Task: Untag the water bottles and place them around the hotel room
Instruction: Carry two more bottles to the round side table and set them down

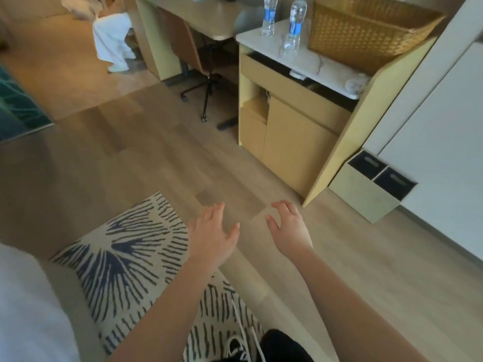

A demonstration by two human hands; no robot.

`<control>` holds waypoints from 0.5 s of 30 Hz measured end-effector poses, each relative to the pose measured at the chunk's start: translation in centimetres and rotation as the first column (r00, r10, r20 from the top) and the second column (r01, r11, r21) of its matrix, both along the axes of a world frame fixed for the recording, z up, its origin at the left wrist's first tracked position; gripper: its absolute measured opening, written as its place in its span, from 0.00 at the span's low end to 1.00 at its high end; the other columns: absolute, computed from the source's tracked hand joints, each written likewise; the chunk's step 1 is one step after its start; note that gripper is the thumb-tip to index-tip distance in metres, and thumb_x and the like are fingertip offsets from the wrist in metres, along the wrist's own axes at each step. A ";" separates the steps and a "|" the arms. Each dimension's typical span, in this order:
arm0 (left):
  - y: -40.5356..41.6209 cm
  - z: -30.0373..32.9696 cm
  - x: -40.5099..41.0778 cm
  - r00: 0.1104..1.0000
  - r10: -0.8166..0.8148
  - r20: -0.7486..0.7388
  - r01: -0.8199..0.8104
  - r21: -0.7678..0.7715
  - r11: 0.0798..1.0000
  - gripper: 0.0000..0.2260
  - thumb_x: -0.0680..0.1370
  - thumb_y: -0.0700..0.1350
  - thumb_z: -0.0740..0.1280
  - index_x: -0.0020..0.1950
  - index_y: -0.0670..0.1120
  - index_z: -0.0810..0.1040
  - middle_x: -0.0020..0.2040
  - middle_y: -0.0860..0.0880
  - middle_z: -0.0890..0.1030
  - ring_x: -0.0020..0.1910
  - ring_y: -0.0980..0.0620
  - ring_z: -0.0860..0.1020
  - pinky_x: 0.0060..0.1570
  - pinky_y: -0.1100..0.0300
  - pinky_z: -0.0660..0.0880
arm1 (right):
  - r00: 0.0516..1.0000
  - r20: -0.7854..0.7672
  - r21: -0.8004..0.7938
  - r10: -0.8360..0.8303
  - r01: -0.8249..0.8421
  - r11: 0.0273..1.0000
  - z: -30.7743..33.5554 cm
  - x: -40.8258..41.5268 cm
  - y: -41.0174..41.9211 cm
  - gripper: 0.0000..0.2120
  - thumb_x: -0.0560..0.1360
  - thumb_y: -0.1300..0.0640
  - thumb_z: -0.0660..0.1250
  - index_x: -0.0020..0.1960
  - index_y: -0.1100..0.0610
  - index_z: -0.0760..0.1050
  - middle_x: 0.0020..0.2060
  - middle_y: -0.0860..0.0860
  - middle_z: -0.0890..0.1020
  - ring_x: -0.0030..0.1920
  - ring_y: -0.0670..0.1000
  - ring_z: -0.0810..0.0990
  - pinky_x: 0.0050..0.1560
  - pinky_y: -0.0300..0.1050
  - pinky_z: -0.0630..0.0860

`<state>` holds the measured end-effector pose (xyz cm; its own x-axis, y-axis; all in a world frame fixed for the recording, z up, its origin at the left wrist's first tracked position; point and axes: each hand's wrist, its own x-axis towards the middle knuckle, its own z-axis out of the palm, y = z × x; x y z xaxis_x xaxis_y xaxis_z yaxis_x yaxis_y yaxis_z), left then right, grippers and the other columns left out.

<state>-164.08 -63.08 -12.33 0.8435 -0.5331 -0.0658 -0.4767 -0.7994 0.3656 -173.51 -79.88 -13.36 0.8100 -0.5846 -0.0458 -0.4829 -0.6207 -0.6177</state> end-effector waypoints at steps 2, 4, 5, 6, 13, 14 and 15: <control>-1.4 0.1 3.4 1.000 0.001 -0.018 -0.001 -0.008 1.000 0.31 0.78 0.63 0.55 0.77 0.50 0.56 0.76 0.49 0.62 0.75 0.49 0.59 0.71 0.43 0.57 | 1.000 0.004 0.011 0.001 -0.001 1.000 0.2 3.1 -1.4 0.20 0.79 0.50 0.60 0.69 0.56 0.68 0.70 0.52 0.67 0.67 0.55 0.68 0.64 0.48 0.69; -2.9 0.0 6.6 0.999 0.002 -0.034 -0.003 -0.015 1.000 0.31 0.78 0.63 0.55 0.77 0.50 0.56 0.76 0.48 0.62 0.75 0.49 0.58 0.72 0.43 0.56 | 1.000 0.006 0.014 0.000 0.000 1.000 0.3 6.1 -2.9 0.20 0.79 0.50 0.60 0.69 0.55 0.68 0.70 0.52 0.67 0.68 0.55 0.68 0.64 0.49 0.69; -3.8 -0.1 8.2 0.999 -0.001 -0.042 0.000 -0.020 1.000 0.31 0.78 0.62 0.55 0.77 0.50 0.55 0.76 0.48 0.62 0.75 0.48 0.58 0.71 0.42 0.57 | 1.000 0.010 0.014 0.000 0.000 1.000 0.2 7.6 -3.7 0.20 0.79 0.50 0.60 0.69 0.55 0.68 0.70 0.52 0.68 0.67 0.55 0.68 0.64 0.49 0.69; -4.8 -0.2 9.8 0.999 -0.004 -0.047 0.003 -0.028 1.000 0.31 0.78 0.62 0.55 0.77 0.50 0.55 0.76 0.48 0.62 0.75 0.48 0.59 0.71 0.41 0.57 | 1.000 0.017 0.014 -0.001 0.001 1.000 0.1 9.3 -4.6 0.19 0.79 0.50 0.60 0.69 0.55 0.69 0.69 0.52 0.68 0.67 0.55 0.69 0.64 0.49 0.69; -14.2 -1.1 23.2 1.000 -0.015 -0.006 0.015 -0.084 0.996 0.30 0.78 0.61 0.57 0.77 0.50 0.56 0.76 0.48 0.62 0.75 0.50 0.58 0.72 0.43 0.55 | 0.998 0.058 0.024 -0.036 0.035 0.999 -1.1 23.0 -13.6 0.18 0.79 0.50 0.61 0.68 0.54 0.69 0.68 0.51 0.69 0.66 0.54 0.69 0.61 0.46 0.68; -15.9 -1.1 25.5 1.000 -0.026 -0.003 0.026 -0.080 0.996 0.30 0.78 0.61 0.57 0.77 0.51 0.56 0.76 0.49 0.62 0.75 0.50 0.58 0.72 0.43 0.55 | 0.998 0.053 0.027 -0.042 0.040 0.999 -1.1 25.3 -15.2 0.19 0.79 0.50 0.61 0.68 0.54 0.69 0.68 0.50 0.69 0.66 0.54 0.69 0.62 0.46 0.68; -17.5 -0.8 28.0 0.999 -0.037 0.003 0.037 -0.075 0.996 0.30 0.78 0.61 0.57 0.76 0.51 0.56 0.76 0.49 0.62 0.75 0.50 0.58 0.72 0.42 0.55 | 0.998 0.044 0.034 -0.048 0.046 0.998 -1.0 27.7 -16.9 0.19 0.79 0.50 0.60 0.68 0.54 0.69 0.68 0.50 0.68 0.66 0.54 0.69 0.62 0.46 0.68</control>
<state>-136.12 -80.63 -13.18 0.8232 -0.5673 -0.0230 -0.5060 -0.7515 0.4235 -145.80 -96.75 -14.35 0.7835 -0.6206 -0.0300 -0.4821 -0.5768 -0.6595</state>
